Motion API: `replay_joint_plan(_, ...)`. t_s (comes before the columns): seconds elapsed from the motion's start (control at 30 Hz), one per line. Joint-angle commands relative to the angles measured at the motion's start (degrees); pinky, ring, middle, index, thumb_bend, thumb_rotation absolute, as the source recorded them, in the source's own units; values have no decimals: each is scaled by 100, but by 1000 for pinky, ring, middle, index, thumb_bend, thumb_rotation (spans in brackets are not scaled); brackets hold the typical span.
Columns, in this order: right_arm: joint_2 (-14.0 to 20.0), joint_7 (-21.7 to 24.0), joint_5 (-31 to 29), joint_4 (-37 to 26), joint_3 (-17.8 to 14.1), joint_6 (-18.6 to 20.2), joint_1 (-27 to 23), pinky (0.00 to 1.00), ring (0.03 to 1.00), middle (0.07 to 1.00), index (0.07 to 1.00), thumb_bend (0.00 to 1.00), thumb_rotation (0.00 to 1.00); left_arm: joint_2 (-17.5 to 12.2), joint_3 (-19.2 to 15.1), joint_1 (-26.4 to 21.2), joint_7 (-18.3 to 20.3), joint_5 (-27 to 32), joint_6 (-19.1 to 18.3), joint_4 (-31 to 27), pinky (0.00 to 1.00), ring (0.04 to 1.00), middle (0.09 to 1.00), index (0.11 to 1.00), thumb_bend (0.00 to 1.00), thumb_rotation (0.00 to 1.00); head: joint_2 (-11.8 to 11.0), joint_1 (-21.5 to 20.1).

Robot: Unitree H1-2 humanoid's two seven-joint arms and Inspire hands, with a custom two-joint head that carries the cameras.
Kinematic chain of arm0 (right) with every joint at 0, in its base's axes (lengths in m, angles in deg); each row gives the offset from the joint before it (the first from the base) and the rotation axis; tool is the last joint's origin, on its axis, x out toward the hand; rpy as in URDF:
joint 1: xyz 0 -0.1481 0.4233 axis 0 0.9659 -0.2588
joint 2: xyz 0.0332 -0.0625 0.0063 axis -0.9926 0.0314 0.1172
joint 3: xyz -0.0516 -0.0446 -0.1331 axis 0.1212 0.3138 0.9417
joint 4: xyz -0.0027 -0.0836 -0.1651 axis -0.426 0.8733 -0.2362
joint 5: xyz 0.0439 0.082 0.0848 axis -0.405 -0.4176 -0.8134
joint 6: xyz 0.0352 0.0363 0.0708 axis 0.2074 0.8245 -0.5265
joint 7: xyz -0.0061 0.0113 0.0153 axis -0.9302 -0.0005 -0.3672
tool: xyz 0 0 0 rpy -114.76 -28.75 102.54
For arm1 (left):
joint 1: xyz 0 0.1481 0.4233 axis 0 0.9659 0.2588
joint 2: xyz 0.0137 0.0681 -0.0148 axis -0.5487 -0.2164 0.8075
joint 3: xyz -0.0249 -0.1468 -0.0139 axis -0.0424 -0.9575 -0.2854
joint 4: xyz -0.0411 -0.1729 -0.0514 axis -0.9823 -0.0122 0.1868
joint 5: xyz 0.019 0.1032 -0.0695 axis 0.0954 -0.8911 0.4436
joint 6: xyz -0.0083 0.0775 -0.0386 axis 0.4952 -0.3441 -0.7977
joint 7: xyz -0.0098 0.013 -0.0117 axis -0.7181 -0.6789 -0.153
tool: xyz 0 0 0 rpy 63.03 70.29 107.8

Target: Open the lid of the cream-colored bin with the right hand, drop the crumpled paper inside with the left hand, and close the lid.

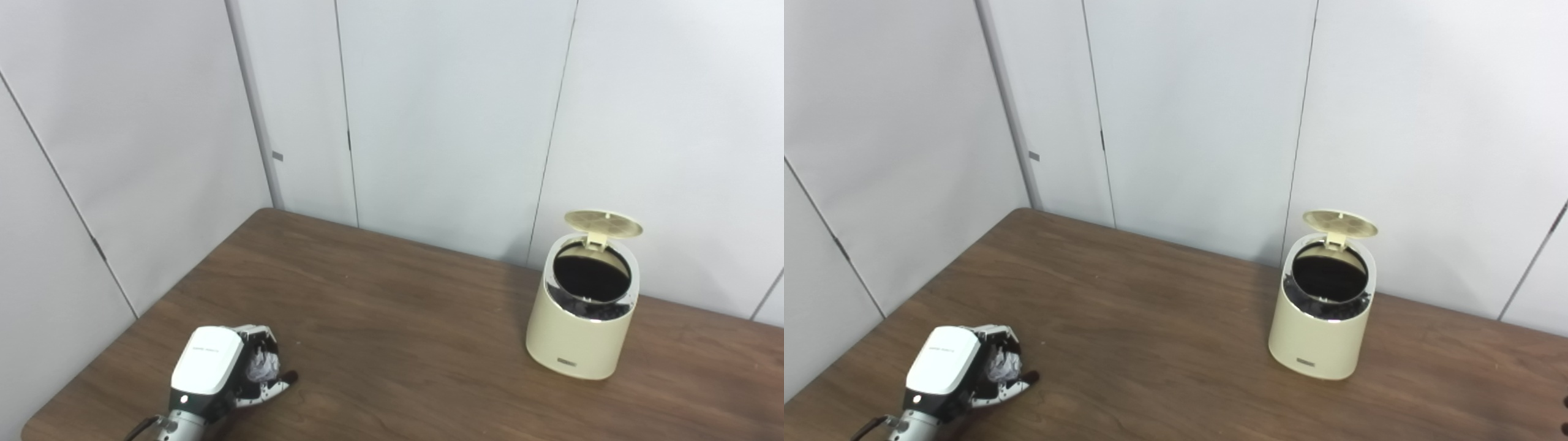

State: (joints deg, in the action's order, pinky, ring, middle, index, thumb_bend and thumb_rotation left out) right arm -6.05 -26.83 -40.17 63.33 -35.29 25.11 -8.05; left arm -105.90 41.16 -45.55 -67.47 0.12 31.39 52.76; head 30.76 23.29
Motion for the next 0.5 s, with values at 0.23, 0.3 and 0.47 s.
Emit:
replay_joint_plan(0.23,38,-20,-5,-162,-60,-132,-112,559,697,717,674,471,686,131,-94,70,290,465,21,-98,254,308,424,525,517,0,22,0)
replay_joint_plan(0.3,45,-14,-2,-205,-61,-97,-106,565,701,720,678,454,686,216,-116,34,222,542,76,22,238,290,424,523,518,0,37,13)
replay_joint_plan(0.47,89,11,-23,-182,-69,-123,-120,570,705,722,682,442,686,388,-153,-103,-182,502,335,434,185,234,419,512,521,0,52,24)
